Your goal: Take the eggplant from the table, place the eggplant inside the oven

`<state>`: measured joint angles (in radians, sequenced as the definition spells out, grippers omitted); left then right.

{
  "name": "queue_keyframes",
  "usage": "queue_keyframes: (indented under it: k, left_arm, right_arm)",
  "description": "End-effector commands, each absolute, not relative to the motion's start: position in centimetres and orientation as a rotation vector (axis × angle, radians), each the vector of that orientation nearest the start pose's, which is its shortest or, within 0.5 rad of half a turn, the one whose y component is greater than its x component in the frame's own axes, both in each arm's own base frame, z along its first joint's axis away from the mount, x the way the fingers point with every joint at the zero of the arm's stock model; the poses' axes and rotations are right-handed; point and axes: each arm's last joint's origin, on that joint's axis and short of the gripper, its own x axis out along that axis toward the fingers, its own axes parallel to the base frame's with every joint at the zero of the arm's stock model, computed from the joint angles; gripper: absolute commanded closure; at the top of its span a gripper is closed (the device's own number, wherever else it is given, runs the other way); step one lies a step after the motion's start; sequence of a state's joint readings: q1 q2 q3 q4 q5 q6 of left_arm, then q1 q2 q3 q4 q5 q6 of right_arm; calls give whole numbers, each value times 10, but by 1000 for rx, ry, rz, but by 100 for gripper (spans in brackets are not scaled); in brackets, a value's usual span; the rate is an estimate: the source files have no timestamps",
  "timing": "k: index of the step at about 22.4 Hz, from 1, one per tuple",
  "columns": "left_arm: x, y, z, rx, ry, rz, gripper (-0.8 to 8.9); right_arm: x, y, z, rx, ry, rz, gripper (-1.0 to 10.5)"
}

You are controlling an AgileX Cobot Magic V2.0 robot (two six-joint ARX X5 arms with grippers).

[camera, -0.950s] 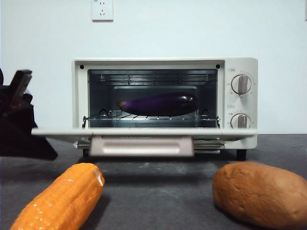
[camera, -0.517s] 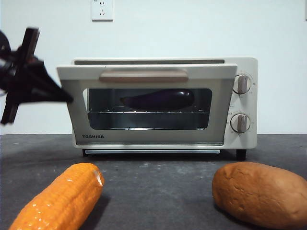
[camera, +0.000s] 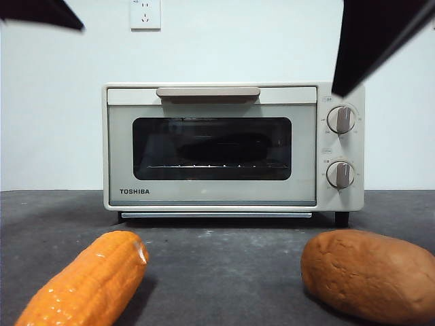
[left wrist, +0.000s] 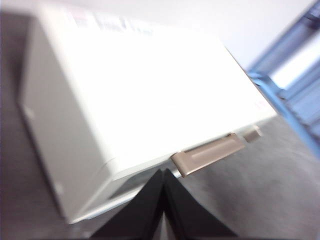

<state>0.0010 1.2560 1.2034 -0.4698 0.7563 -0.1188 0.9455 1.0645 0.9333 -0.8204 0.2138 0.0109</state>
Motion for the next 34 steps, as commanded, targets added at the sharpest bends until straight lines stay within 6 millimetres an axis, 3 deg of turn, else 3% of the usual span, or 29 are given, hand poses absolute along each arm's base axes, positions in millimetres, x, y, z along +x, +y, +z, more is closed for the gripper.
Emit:
queue_keyframes:
  k: [1, 4, 6, 11, 14, 19, 34]
  left_arm:
    - [240, -23, 376, -198, 480, -628, 808]
    - [205, -27, 384, -91, 444, -521, 807]
    - [186, -30, 373, -68, 430, -486, 808]
    - [151, -33, 307, -84, 425, -391, 808]
    - [134, -32, 273, -114, 394, -321, 808]
    - [122, -31, 257, -211, 426, -279, 807]
    - [123, -31, 258, -238, 417, -275, 807]
  right_arm:
    - [134, 153, 278, -432, 795, 589, 941]
    - [153, 132, 269, -297, 732, 439, 941]
    - [158, 115, 265, -206, 643, 372, 941]
    - [148, 81, 245, -19, 421, 264, 941]
    - [139, 74, 231, 14, 346, 260, 941]
    - [137, 72, 221, 7, 364, 258, 941]
    - [138, 73, 225, 22, 328, 261, 941]
